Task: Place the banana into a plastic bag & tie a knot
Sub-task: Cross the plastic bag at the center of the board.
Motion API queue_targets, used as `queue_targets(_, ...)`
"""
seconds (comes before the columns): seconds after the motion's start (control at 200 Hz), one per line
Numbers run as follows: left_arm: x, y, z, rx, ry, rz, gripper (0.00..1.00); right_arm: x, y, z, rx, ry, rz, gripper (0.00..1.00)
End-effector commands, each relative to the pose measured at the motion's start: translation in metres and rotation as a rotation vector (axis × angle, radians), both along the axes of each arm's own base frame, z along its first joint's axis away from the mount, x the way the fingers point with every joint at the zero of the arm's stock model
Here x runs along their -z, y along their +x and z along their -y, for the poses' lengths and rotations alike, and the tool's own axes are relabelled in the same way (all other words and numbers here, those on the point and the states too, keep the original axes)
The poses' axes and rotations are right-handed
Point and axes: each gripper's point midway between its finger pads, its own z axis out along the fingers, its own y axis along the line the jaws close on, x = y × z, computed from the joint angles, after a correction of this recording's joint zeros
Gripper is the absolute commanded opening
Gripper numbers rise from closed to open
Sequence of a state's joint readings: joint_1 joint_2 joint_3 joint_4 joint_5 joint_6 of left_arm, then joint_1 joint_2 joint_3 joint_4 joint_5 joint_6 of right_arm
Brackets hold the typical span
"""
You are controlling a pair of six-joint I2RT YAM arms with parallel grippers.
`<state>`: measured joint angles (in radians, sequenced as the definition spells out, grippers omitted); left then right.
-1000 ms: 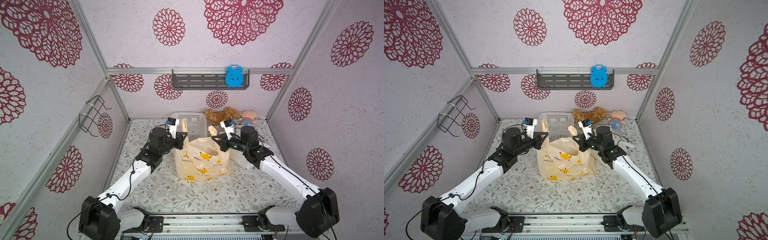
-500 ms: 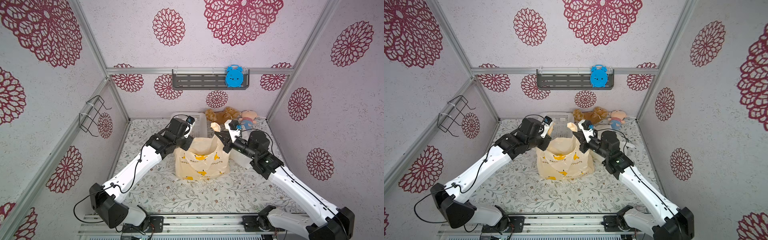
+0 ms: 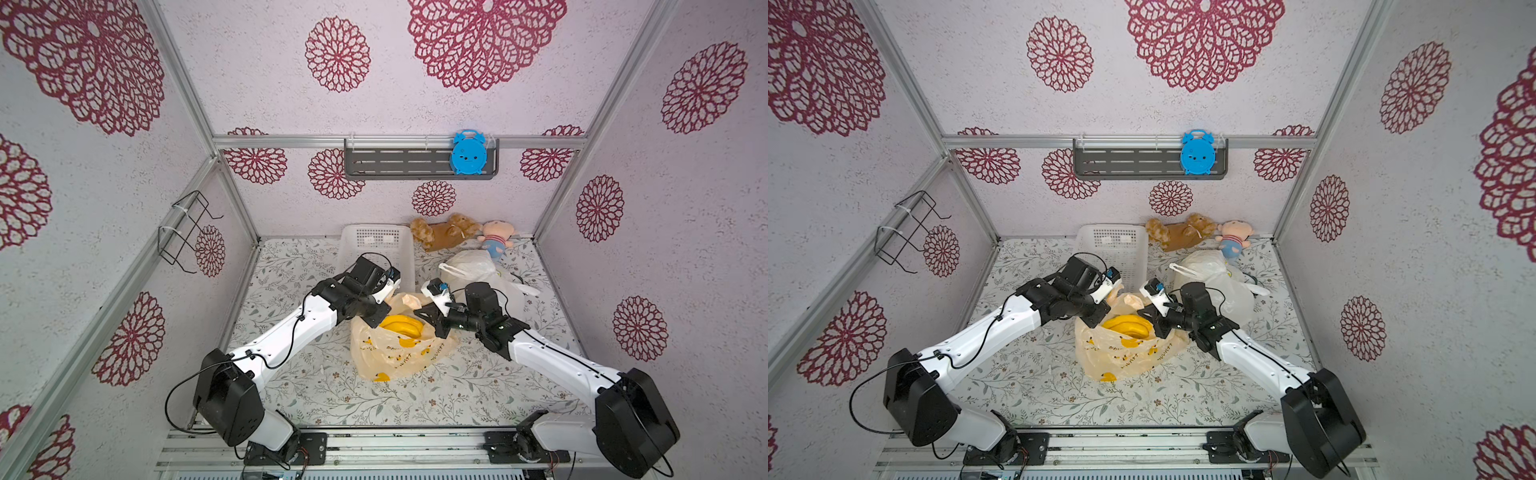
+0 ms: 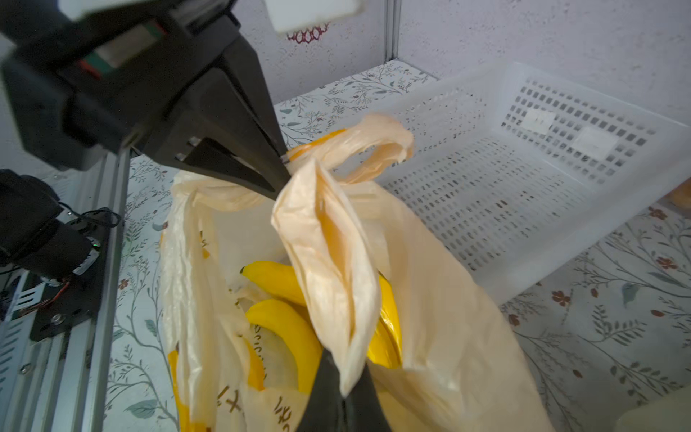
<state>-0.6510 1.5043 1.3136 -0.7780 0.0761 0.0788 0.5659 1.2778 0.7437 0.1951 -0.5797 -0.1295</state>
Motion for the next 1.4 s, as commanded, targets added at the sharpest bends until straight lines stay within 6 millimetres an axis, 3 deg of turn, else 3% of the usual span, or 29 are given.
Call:
queue_targets(0.0, -0.028, -0.01, 0.023, 0.105, -0.133, 0.03, 0.0, -0.041, -0.022, -0.013, -0.136, 0.126, 0.05, 0.0)
queue_targets(0.2, -0.056, -0.03, 0.036, 0.209, -0.267, 0.061, 0.0, -0.055, -0.044, -0.024, -0.263, 0.189, 0.01, 0.0)
queue_targets(0.33, -0.07, -0.044, 0.038, 0.265, -0.328, 0.071, 0.0, -0.06, -0.043, -0.026, -0.265, 0.193, 0.013, 0.0)
queue_targets(0.8, -0.057, -0.049, 0.039, 0.298, -0.387, 0.014, 0.0, -0.054, -0.04, -0.028, -0.266, 0.151, -0.039, 0.0)
queue_targets(1.006, -0.056, -0.052, 0.038, 0.301, -0.423, 0.031, 0.3, -0.051, -0.03, -0.029, -0.224, 0.13, -0.055, 0.0)
queue_targets(1.241, -0.061, -0.053, 0.037, 0.3, -0.457, 0.049, 0.45, -0.051, -0.028, -0.031, -0.225, 0.126, -0.066, 0.0)
queue_targets(1.396, -0.066, -0.054, 0.038, 0.305, -0.471, 0.053, 0.48, -0.048, -0.032, -0.034, -0.239, 0.12, -0.072, 0.0)
